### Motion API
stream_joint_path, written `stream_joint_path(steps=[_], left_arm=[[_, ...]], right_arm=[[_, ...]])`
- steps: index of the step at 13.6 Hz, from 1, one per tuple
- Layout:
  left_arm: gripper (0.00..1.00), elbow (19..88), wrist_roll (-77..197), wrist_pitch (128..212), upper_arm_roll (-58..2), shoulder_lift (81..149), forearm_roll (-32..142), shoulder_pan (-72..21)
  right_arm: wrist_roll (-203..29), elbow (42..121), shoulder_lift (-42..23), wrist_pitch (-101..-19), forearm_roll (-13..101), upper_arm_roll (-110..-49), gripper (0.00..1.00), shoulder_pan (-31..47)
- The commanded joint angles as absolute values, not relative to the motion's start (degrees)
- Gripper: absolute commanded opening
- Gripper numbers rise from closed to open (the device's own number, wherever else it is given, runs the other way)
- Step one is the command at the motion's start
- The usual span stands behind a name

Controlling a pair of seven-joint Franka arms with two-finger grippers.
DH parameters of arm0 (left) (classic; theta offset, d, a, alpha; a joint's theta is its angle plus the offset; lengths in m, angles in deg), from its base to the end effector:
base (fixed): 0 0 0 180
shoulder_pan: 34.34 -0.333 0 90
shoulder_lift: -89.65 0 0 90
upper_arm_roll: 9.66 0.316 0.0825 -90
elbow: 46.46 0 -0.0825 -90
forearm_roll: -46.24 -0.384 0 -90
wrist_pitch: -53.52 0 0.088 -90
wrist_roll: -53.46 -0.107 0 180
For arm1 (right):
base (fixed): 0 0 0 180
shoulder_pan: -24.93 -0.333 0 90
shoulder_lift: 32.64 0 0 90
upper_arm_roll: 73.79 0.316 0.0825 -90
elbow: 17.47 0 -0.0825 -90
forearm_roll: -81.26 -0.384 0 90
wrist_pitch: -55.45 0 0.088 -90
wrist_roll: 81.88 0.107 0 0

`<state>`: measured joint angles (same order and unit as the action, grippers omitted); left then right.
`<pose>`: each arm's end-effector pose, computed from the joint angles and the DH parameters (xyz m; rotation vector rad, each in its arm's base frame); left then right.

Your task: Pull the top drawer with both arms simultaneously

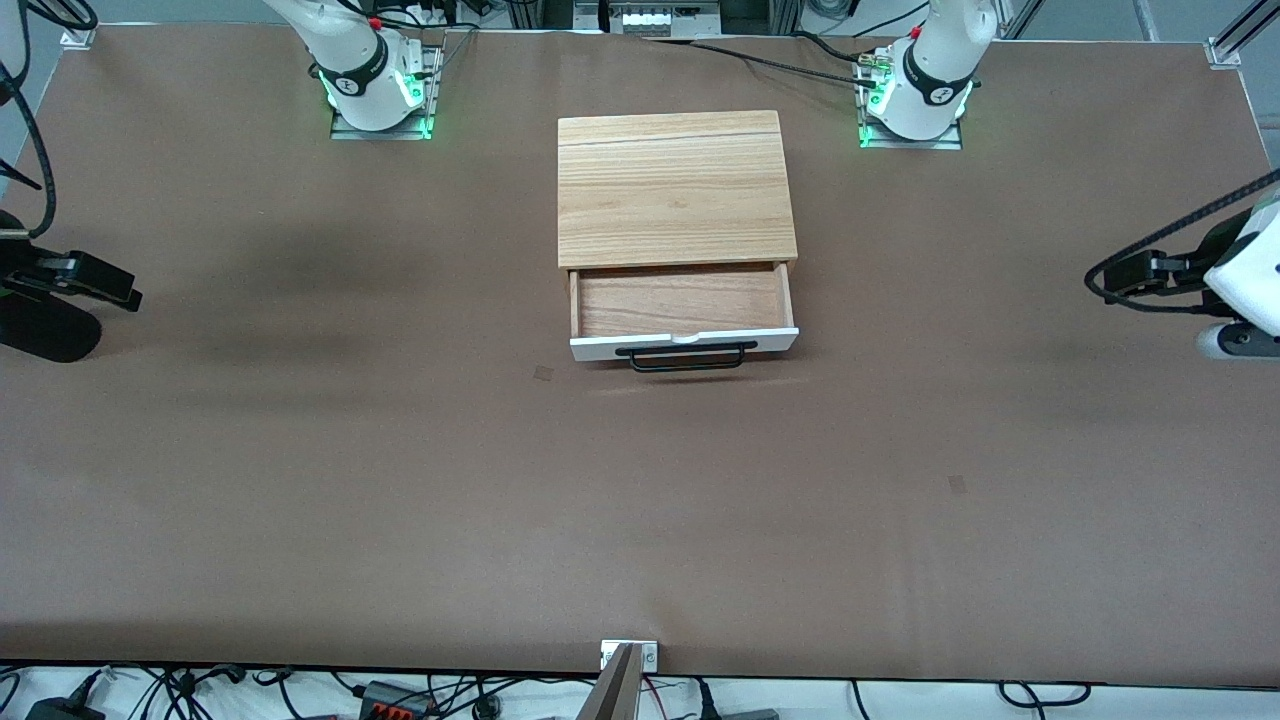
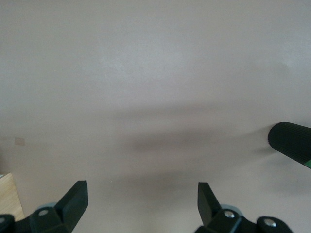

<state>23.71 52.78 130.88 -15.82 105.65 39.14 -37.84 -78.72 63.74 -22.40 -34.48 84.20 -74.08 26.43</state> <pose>0.6146 -0.0027 0.6041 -3.0369 0.0585 0.2296 0.6080 -0.0242 0.5929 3.0860 -0.1323 -0.0400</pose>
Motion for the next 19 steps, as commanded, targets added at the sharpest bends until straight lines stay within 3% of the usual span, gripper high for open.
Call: stream_joint_path(steps=[1,5,9,19], left_arm=[[1.00,26.9,53.1,130.9,-16.7,103.3,40.1,-38.6],[1.00,43.6,52.8,140.9,-16.6,92.7,41.6,-39.3],[1.00,43.4,52.9,141.2,-16.7,92.8,42.5,-39.5],[1.00,40.0,53.6,140.6,-16.7,93.6,43.6,-39.3]], right_arm=[[-80.5,77.8,-32.2,-41.6,84.0,-73.0,1.00,27.7],[-80.6,83.7,-36.2,-43.2,84.0,-73.0,1.00,27.4],[-80.8,88.4,-39.8,-46.1,84.0,-72.9,1.00,27.3],[-85.3,86.7,-39.1,-44.0,83.0,-73.1,1.00,26.9]])
